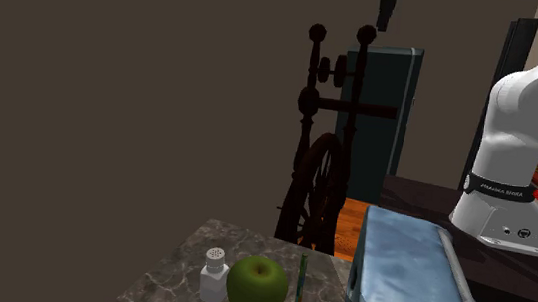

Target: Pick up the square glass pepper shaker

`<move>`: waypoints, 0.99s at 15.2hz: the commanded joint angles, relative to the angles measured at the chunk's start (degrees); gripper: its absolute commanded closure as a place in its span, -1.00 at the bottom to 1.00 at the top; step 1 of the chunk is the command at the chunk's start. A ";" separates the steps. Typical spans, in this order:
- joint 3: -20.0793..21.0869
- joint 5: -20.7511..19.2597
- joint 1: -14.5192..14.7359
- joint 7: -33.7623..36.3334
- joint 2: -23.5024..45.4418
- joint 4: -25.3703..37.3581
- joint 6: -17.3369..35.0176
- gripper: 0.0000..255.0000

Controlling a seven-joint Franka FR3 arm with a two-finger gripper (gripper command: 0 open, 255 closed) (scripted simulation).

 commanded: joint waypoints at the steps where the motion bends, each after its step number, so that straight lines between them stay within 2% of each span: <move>1: 0.00 0.00 0.00 0.00 0.00 0.00 0.00 -1.00; 8: 5.62 4.32 2.47 6.96 1.89 -7.68 9.18 -1.00; 15: 11.57 8.38 5.28 13.68 7.53 -12.11 19.31 -1.00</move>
